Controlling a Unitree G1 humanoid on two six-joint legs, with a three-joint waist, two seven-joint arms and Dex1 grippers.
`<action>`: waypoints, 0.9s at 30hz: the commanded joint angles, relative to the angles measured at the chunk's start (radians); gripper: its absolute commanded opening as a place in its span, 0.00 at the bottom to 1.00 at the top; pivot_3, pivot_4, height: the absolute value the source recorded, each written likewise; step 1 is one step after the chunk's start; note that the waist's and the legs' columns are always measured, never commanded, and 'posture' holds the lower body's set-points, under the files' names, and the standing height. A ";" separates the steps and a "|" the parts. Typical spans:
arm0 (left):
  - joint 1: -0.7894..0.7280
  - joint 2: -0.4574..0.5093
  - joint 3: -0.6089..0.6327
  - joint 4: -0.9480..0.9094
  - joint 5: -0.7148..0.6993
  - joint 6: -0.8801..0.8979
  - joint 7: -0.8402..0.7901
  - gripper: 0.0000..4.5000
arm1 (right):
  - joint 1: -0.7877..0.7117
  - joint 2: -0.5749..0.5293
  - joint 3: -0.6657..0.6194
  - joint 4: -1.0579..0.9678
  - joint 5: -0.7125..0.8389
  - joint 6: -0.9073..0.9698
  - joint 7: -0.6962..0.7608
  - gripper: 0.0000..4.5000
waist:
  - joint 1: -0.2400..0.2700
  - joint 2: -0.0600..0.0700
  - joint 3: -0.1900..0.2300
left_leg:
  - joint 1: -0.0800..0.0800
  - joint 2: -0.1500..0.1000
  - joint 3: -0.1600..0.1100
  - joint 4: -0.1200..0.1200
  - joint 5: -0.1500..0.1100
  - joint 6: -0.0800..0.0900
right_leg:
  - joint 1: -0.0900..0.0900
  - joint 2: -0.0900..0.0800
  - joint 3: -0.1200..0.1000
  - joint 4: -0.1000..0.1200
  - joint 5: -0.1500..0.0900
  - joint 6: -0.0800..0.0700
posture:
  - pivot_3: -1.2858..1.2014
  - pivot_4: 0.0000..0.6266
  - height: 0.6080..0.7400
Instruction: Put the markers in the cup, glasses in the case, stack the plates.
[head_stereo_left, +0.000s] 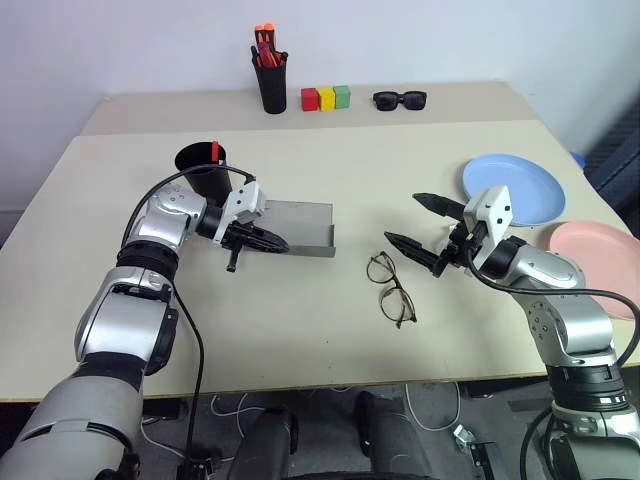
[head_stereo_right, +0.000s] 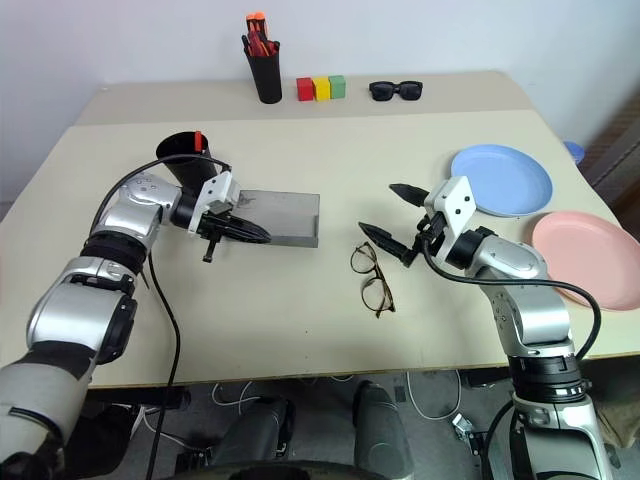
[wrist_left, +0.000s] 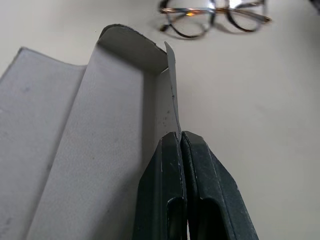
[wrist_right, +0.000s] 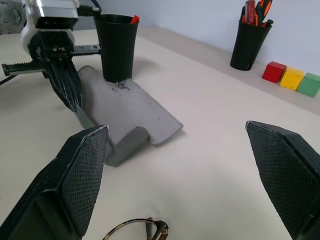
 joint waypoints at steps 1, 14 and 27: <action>0.000 -0.006 0.000 0.006 -0.005 -0.032 0.007 0.01 | -0.022 0.002 -0.012 -0.012 0.005 -0.012 0.000 1.00 | 0.000 0.000 0.000 | 0.000 0.000 0.000 0.000 0.000 0.000 | 0.000 0.000 0.000 0.000 0.000 0.000 | 0.52 0.24 1.00; -0.036 -0.015 0.078 -0.075 -0.066 0.014 -0.002 1.00 | -0.032 -0.026 -0.012 -0.045 0.029 0.070 -0.001 1.00 | -0.002 0.000 0.000 | 0.000 0.000 0.000 0.001 0.000 0.001 | 0.000 0.000 0.000 0.001 0.000 0.000 | 0.52 0.24 1.00; 0.409 0.132 0.279 -0.796 -0.394 0.686 0.162 1.00 | 0.014 -0.158 -0.086 -0.451 0.200 0.736 -0.259 1.00 | 0.002 0.002 0.000 | -0.003 0.002 -0.001 0.002 -0.003 0.006 | -0.005 0.001 0.000 0.004 -0.001 -0.002 | 0.52 0.24 1.00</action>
